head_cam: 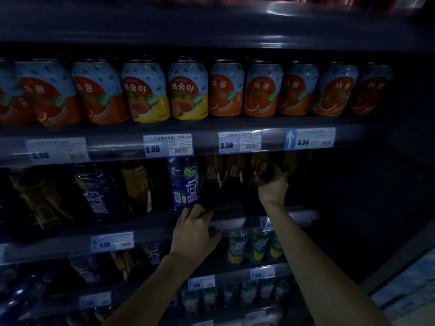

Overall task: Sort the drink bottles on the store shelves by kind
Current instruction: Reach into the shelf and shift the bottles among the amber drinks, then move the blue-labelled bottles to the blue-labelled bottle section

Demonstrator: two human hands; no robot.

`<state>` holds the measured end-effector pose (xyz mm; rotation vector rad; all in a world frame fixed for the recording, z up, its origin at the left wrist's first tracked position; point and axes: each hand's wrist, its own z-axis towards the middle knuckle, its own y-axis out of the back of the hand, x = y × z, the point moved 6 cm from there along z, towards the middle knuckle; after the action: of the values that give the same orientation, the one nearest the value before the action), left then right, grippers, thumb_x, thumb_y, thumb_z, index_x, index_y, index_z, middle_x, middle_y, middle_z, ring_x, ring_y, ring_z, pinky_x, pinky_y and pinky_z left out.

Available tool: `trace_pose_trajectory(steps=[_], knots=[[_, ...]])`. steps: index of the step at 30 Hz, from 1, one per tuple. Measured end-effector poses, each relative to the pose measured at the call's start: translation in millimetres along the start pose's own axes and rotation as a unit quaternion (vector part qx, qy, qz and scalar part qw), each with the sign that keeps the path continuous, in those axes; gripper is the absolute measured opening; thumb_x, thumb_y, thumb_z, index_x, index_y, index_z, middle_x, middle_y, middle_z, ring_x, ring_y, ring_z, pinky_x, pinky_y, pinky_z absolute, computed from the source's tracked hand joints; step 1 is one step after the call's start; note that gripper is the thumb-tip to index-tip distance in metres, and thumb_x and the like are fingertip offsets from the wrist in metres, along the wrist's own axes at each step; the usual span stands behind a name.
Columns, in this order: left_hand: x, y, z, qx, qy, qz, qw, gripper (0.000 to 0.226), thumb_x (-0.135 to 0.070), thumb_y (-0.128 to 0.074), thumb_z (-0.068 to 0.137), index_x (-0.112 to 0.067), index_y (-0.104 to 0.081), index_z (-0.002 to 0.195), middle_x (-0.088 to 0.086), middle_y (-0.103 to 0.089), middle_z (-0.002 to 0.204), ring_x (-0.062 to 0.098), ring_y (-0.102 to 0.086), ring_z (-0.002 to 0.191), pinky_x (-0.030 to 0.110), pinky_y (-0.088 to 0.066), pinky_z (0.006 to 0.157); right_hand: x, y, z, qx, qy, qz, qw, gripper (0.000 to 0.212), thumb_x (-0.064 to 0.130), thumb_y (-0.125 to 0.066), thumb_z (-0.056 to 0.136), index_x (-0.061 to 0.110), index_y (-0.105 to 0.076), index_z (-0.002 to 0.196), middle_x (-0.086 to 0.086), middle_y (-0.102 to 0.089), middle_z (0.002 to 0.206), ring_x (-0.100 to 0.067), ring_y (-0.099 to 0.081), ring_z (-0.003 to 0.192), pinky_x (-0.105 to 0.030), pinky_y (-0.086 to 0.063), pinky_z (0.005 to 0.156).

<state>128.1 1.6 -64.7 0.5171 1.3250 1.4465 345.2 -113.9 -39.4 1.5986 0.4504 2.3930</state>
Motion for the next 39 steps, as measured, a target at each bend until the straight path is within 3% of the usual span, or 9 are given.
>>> trace_pose_trajectory(steps=[8, 13, 19, 24, 36, 39], knots=[[5.8, 3.7, 1.9, -0.001, 0.010, -0.034, 0.999, 0.052, -0.046, -0.060, 0.084, -0.017, -0.056, 0.126, -0.001, -0.049, 0.119, 0.021, -0.040, 0.113, 0.033, -0.043, 0.092, 8.7, 2.3, -20.5, -0.037, 0.015, 0.010, 0.999, 0.060, 0.026, -0.073, 0.083, -0.001, -0.047, 0.131, -0.021, -0.046, 0.134, -0.034, -0.044, 0.125, -0.042, -0.041, 0.104], [12.5, 12.5, 2.4, 0.015, 0.017, -0.090, 0.996, 0.052, -0.043, -0.062, 0.084, -0.019, -0.051, 0.129, -0.001, -0.047, 0.125, 0.020, -0.039, 0.119, 0.035, -0.046, 0.091, 21.1, 1.5, -41.7, -0.036, 0.059, 0.026, 0.997, 0.049, 0.022, -0.068, 0.084, 0.005, -0.047, 0.126, -0.018, -0.040, 0.138, -0.032, -0.040, 0.129, -0.037, -0.036, 0.107], [27.7, 34.6, -4.7, -0.004, 0.010, -0.110, 0.994, 0.050, -0.038, -0.061, 0.084, -0.020, -0.049, 0.130, -0.001, -0.046, 0.129, 0.019, -0.040, 0.120, 0.034, -0.045, 0.093, 38.0, -9.6, -77.7, -0.018, 0.081, 0.021, 0.996, 0.032, 0.019, -0.065, 0.085, 0.005, -0.050, 0.109, -0.013, -0.049, 0.114, -0.028, -0.049, 0.107, -0.035, -0.043, 0.091], [54.9, 61.8, -18.6, -0.032, 0.014, -0.105, 0.994, 0.049, -0.039, -0.061, 0.085, -0.021, -0.051, 0.129, 0.001, -0.050, 0.124, 0.021, -0.048, 0.114, 0.037, -0.049, 0.087, 64.1, -33.9, -112.4, 0.020, 0.083, 0.023, 0.996, 0.053, 0.025, -0.064, 0.089, 0.006, -0.042, 0.133, -0.013, -0.046, 0.131, -0.026, -0.046, 0.120, -0.029, -0.036, 0.095], [172.8, 129.1, -81.5, -0.082, 0.088, -0.115, 0.986, 0.049, -0.038, -0.062, 0.086, -0.020, -0.049, 0.130, 0.000, -0.051, 0.125, 0.019, -0.047, 0.115, 0.034, -0.049, 0.087, 159.6, -108.2, -217.6, 0.072, 0.172, 0.067, 0.980, 0.044, 0.016, -0.068, 0.086, 0.009, -0.050, 0.126, -0.004, -0.054, 0.118, -0.015, -0.053, 0.108, -0.023, -0.039, 0.089], [203.9, 144.4, -96.7, -0.083, 0.112, -0.120, 0.983, 0.048, -0.037, -0.063, 0.086, -0.020, -0.050, 0.129, 0.001, -0.050, 0.123, 0.022, -0.047, 0.115, 0.036, -0.049, 0.088, 177.1, -130.3, -242.0, 0.093, 0.177, 0.069, 0.977, 0.044, 0.018, -0.068, 0.086, 0.011, -0.050, 0.126, -0.001, -0.054, 0.116, -0.010, -0.051, 0.105, -0.015, -0.036, 0.087]])
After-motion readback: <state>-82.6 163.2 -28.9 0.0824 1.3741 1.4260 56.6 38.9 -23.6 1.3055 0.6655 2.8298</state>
